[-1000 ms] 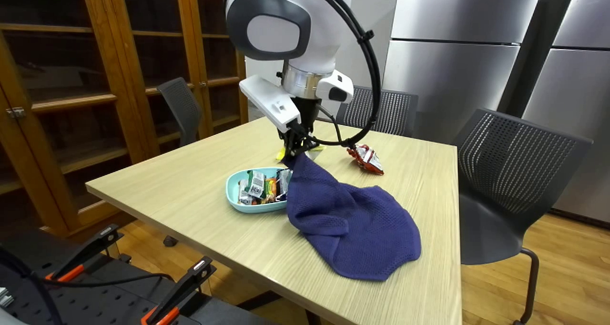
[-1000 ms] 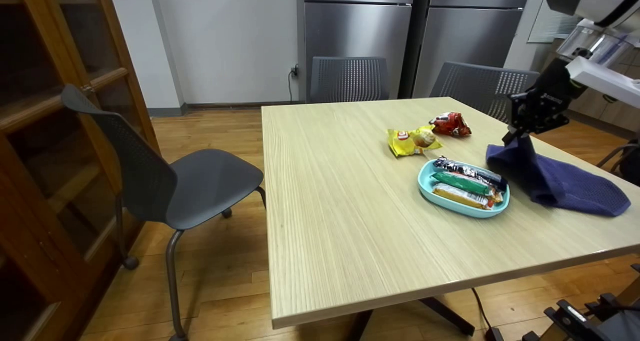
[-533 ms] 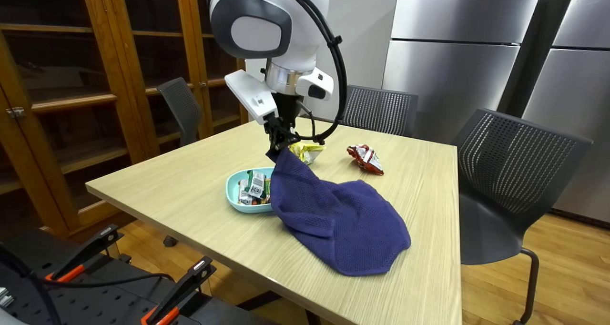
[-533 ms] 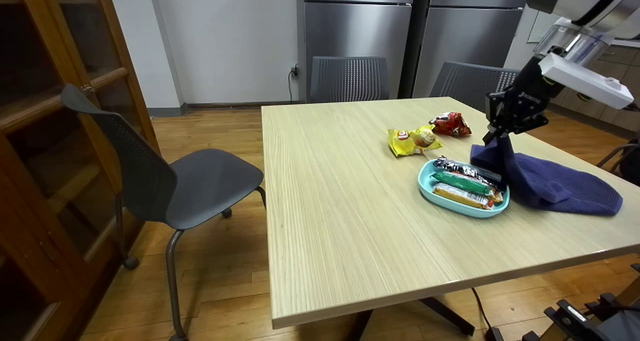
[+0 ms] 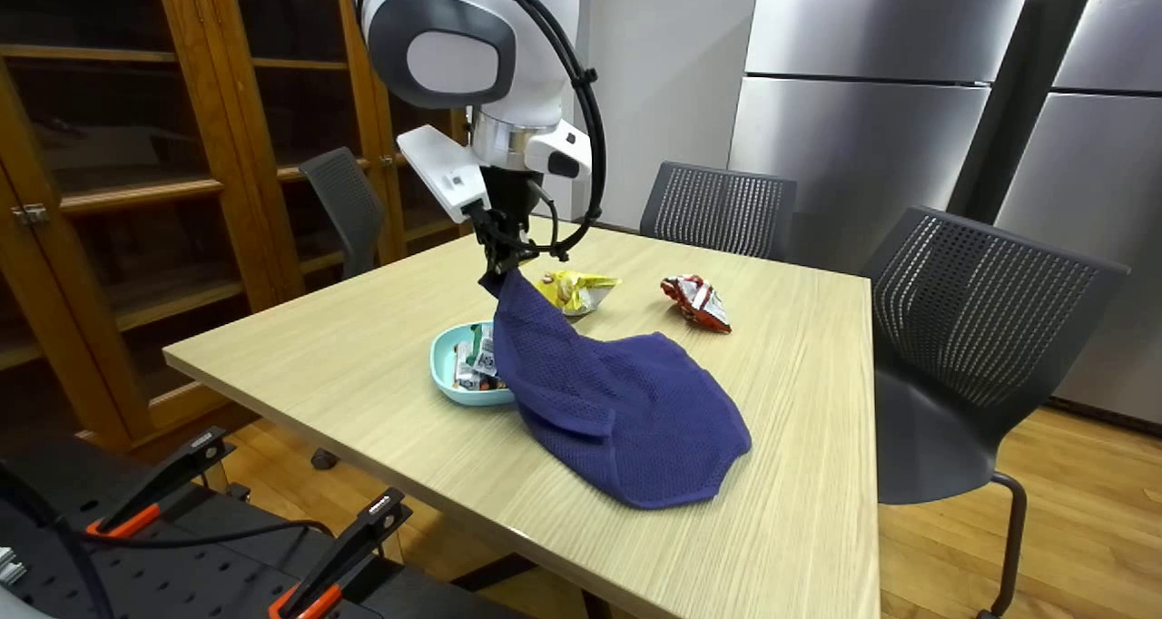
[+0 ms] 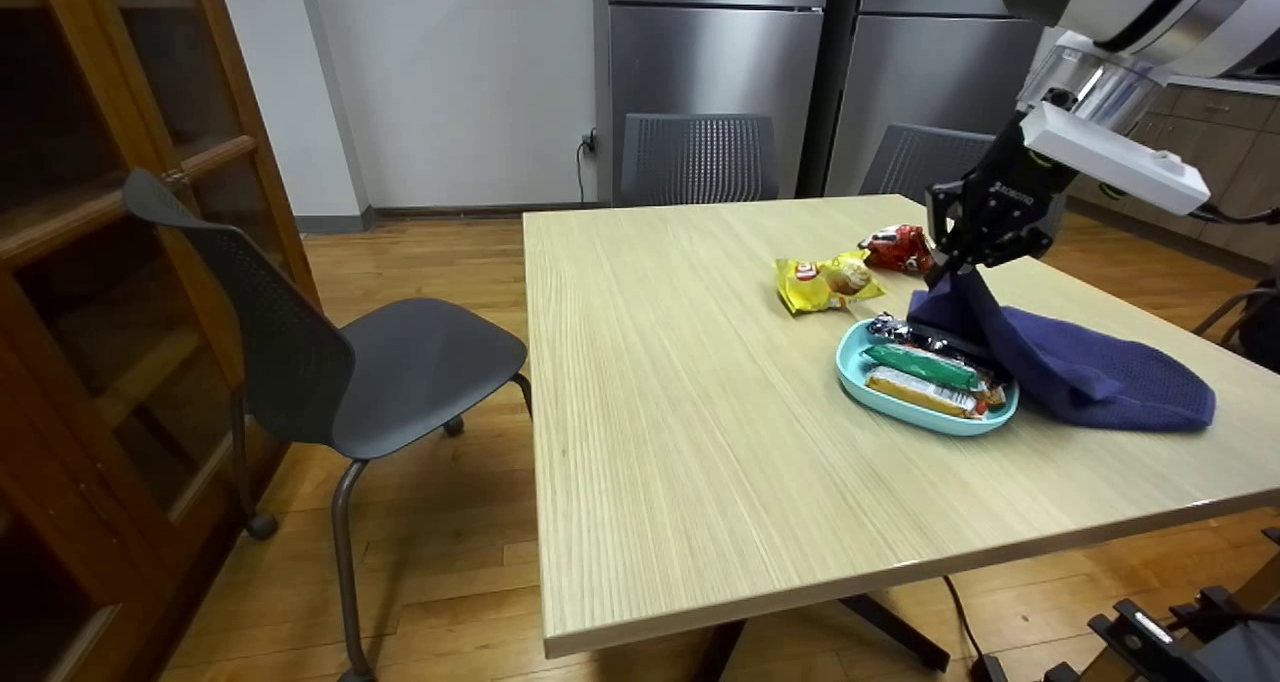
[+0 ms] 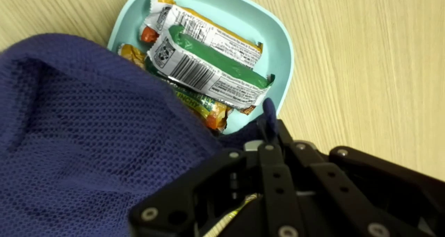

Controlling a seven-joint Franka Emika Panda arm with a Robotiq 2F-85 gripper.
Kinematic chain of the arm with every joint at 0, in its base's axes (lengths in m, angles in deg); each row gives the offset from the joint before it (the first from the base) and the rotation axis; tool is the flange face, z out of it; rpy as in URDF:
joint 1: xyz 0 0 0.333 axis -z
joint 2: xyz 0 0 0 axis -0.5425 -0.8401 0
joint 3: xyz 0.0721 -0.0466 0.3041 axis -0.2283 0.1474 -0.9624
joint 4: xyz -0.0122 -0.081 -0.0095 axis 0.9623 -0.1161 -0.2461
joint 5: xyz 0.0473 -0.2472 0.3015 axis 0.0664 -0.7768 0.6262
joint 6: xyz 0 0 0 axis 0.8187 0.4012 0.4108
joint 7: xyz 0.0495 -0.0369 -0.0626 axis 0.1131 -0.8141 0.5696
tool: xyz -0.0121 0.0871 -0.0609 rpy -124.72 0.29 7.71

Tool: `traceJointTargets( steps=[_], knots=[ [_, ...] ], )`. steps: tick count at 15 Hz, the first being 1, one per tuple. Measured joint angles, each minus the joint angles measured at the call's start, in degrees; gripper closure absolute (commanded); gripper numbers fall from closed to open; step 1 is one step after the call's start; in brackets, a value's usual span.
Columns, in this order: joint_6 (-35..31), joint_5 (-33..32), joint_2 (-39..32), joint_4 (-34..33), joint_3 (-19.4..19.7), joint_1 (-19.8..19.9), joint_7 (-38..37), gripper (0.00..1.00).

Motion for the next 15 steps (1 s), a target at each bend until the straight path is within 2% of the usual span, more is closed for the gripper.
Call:
traceJointTargets(
  steps=[7,15],
  knots=[
    [-4.2,-2.8,0.0,0.6,-0.1,-6.1,-8.1,0.99],
    [-6.7,-15.3,0.0,1.9,-1.3,-10.5,-23.1,0.99]
  ],
)
